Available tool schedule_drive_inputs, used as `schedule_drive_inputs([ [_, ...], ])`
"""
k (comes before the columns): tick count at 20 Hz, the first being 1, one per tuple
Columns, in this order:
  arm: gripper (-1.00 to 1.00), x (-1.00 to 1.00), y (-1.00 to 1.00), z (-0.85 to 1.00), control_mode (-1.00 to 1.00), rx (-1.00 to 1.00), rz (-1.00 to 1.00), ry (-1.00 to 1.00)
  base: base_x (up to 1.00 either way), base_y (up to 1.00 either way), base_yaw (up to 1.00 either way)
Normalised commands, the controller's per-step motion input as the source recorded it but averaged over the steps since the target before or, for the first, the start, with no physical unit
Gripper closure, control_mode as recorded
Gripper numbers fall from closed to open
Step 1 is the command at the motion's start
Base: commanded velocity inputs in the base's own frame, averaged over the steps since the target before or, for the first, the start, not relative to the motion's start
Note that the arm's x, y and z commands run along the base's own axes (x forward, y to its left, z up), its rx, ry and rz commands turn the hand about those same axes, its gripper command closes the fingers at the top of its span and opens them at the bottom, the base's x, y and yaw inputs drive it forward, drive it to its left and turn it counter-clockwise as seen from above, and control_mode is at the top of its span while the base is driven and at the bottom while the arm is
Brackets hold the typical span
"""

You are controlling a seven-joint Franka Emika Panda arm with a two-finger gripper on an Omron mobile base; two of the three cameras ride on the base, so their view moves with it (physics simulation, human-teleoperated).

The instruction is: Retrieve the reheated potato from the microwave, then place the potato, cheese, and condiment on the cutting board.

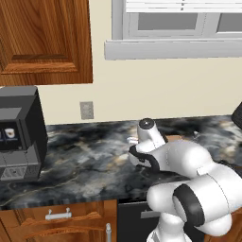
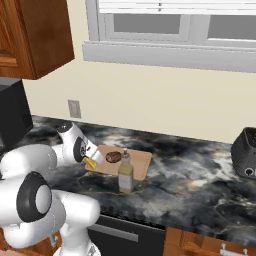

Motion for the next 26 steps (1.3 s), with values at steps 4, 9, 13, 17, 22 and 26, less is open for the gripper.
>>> schedule_drive_inputs([
  [4,1.0,0.57,0.07,0.0,-1.0,0.0,-0.01,0.0,0.0,0.0,0.0],
  [9,1.0,0.36,0.0,0.0,-1.0,-0.02,-0.08,0.0,0.0,0.0,0.0],
  [13,1.0,0.2,0.0,-0.05,-1.0,-0.03,-0.11,0.0,0.0,0.0,0.0],
  [17,1.0,0.12,-0.01,-0.16,-1.0,-0.03,-0.12,0.02,0.0,0.0,0.0],
  [22,1.0,0.02,-0.14,-0.15,-1.0,0.0,-0.11,0.05,0.0,0.0,0.0],
  [26,1.0,0.1,-0.17,-0.14,-1.0,0.0,-0.08,0.05,0.0,0.0,0.0],
])
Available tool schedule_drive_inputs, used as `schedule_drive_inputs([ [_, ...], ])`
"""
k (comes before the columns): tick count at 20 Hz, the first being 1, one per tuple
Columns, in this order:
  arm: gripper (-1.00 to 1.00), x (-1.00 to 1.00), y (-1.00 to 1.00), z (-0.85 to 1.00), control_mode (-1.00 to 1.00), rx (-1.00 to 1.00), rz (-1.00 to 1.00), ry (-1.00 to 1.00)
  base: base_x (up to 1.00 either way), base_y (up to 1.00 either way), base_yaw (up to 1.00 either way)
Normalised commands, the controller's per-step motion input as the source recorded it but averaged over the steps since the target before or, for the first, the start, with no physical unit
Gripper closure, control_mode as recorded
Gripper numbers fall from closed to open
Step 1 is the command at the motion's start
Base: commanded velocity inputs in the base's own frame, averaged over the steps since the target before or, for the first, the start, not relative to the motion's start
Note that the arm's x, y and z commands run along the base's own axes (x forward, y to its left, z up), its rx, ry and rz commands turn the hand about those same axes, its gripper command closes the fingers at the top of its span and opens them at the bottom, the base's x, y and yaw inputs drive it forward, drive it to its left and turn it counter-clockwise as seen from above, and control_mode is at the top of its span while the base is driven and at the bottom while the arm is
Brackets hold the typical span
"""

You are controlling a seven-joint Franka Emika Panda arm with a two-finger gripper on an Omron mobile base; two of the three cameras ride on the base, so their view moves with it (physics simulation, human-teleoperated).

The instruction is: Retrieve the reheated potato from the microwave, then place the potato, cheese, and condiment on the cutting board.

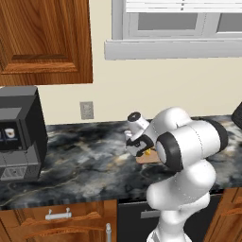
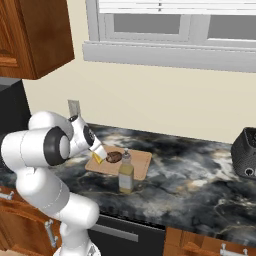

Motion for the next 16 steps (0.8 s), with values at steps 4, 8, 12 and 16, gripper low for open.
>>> schedule_drive_inputs([
  [4,-1.0,0.17,-0.02,-0.22,-1.0,0.0,-0.05,0.05,0.0,0.0,0.0],
  [8,-1.0,0.06,0.0,-0.15,-1.0,0.0,-0.04,0.02,0.0,0.0,0.0],
  [12,-1.0,0.0,0.0,-0.01,-1.0,0.0,-0.04,0.0,0.0,0.0,0.0],
  [16,-1.0,-0.12,0.0,0.24,-1.0,0.0,-0.01,0.0,0.0,0.0,0.0],
])
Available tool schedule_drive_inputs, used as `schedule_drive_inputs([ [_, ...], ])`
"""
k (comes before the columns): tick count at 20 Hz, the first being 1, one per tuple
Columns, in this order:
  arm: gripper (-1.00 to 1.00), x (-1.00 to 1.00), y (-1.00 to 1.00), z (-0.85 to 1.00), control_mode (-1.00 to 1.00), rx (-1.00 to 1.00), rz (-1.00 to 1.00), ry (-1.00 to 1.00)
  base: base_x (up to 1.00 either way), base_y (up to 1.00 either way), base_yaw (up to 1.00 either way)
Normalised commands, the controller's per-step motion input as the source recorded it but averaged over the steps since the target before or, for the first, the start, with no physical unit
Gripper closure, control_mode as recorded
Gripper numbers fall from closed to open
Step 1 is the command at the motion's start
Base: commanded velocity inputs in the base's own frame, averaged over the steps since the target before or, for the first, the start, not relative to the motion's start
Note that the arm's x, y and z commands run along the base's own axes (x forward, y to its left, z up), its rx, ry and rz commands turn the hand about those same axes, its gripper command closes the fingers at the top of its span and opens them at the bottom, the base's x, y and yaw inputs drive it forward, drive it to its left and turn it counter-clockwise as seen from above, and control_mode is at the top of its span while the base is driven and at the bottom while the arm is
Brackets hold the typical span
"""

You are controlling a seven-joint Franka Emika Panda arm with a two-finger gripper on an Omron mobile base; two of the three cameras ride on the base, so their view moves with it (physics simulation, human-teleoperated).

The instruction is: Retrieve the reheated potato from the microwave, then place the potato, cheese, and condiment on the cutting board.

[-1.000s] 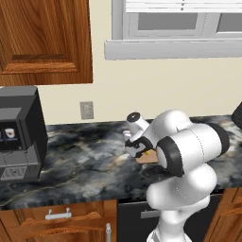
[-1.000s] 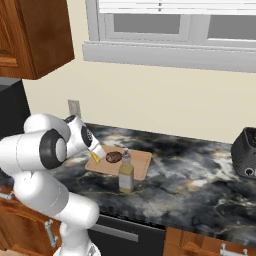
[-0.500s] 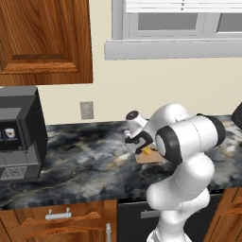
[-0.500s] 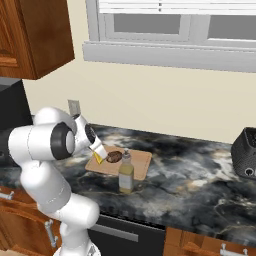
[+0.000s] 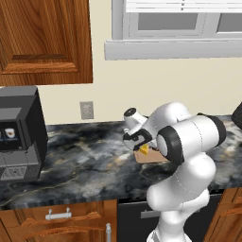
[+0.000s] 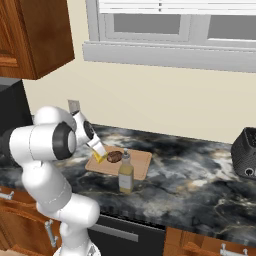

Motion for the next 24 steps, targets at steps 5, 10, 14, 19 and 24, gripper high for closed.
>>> schedule_drive_inputs([
  [5,-1.0,-0.43,0.0,0.63,-1.0,0.0,0.0,-0.07,0.0,0.0,0.0],
  [10,-1.0,-0.95,-0.21,0.79,-1.0,0.04,0.0,-0.03,0.0,0.0,0.0],
  [14,-1.0,-1.0,-0.56,0.71,-1.0,0.1,0.0,0.0,0.0,0.0,0.0],
  [19,-1.0,-1.0,-0.56,0.5,-1.0,0.03,0.0,0.0,0.0,0.0,0.0],
  [24,-1.0,-0.76,-0.51,0.26,-1.0,0.0,0.02,-0.05,0.0,0.0,0.0],
])
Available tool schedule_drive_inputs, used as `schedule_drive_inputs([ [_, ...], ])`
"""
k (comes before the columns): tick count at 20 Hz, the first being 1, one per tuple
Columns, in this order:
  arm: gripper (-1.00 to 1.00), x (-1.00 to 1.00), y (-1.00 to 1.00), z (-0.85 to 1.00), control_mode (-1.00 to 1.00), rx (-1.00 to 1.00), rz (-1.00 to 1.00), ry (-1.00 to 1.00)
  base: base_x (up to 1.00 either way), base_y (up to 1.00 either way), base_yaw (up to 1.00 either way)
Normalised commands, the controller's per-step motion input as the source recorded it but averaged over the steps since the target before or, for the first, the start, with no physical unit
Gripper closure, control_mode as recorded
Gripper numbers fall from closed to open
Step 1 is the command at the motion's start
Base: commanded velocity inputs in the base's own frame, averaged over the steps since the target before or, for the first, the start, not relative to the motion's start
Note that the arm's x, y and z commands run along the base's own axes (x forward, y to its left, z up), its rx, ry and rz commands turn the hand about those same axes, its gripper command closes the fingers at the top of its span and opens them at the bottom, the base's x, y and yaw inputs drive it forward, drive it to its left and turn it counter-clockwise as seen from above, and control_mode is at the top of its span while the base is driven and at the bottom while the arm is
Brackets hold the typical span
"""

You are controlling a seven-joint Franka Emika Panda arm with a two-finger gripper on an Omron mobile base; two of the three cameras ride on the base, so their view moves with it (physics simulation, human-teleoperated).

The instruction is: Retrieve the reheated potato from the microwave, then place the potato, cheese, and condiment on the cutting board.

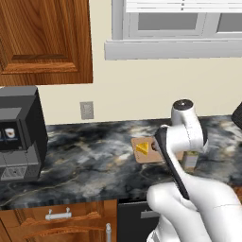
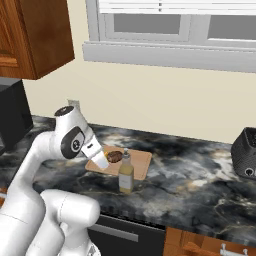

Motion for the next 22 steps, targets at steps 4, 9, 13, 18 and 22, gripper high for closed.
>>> schedule_drive_inputs([
  [4,-1.0,-0.28,-0.52,0.04,-1.0,0.0,0.07,-0.1,0.0,0.0,0.0],
  [9,-1.0,-0.01,-0.37,0.0,-1.0,0.0,0.13,-0.1,0.0,0.0,0.0],
  [13,-1.0,0.0,-0.2,0.0,-1.0,0.01,0.16,-0.08,0.0,0.0,0.0],
  [18,-1.0,0.0,-0.01,0.0,-1.0,0.01,0.16,-0.01,0.0,0.0,0.0],
  [22,-1.0,0.0,0.0,0.0,-1.0,0.0,0.15,-0.02,0.0,0.0,0.0],
])
